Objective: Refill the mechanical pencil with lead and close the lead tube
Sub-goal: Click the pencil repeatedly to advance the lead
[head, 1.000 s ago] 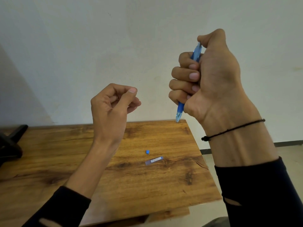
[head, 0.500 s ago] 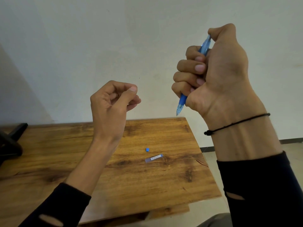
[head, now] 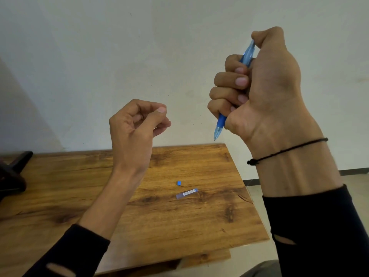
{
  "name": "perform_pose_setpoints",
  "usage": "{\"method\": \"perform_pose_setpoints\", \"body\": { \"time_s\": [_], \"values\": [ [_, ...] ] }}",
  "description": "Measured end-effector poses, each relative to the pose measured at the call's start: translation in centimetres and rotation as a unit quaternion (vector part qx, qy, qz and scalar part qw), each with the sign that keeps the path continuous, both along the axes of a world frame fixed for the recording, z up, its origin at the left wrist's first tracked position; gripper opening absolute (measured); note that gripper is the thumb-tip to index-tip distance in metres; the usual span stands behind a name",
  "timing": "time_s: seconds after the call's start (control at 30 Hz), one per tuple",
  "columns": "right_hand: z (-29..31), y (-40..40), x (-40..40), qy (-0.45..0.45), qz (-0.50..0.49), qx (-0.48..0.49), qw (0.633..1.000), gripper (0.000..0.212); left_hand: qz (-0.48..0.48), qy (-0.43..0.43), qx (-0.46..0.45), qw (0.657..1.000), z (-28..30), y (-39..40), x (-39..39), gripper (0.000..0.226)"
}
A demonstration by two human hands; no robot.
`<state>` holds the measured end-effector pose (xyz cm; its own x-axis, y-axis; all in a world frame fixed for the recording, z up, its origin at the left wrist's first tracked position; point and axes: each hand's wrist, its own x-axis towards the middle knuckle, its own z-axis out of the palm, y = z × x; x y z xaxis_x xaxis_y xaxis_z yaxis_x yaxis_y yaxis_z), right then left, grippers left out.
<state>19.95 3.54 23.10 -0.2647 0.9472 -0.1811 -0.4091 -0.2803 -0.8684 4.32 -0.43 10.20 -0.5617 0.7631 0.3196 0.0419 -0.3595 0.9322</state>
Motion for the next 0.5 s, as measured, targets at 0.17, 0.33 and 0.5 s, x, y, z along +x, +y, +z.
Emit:
{"method": "perform_pose_setpoints", "body": {
  "time_s": [0.17,0.33,0.5],
  "values": [
    [-0.04,-0.09,-0.26,-0.017,0.017,0.009,1.000,0.054,-0.001,0.000,0.002,1.000,0.03,0.01,-0.01,0.012],
    [-0.20,-0.21,-0.29,-0.015,0.034,0.003,0.999,0.057,0.001,-0.002,0.000,1.000,0.17,-0.06,-0.06,0.013],
    [-0.03,-0.29,-0.31,-0.045,0.025,0.050,0.997,0.056,0.001,-0.007,0.000,1.000,0.24,-0.09,-0.06,0.013]
  ]
}}
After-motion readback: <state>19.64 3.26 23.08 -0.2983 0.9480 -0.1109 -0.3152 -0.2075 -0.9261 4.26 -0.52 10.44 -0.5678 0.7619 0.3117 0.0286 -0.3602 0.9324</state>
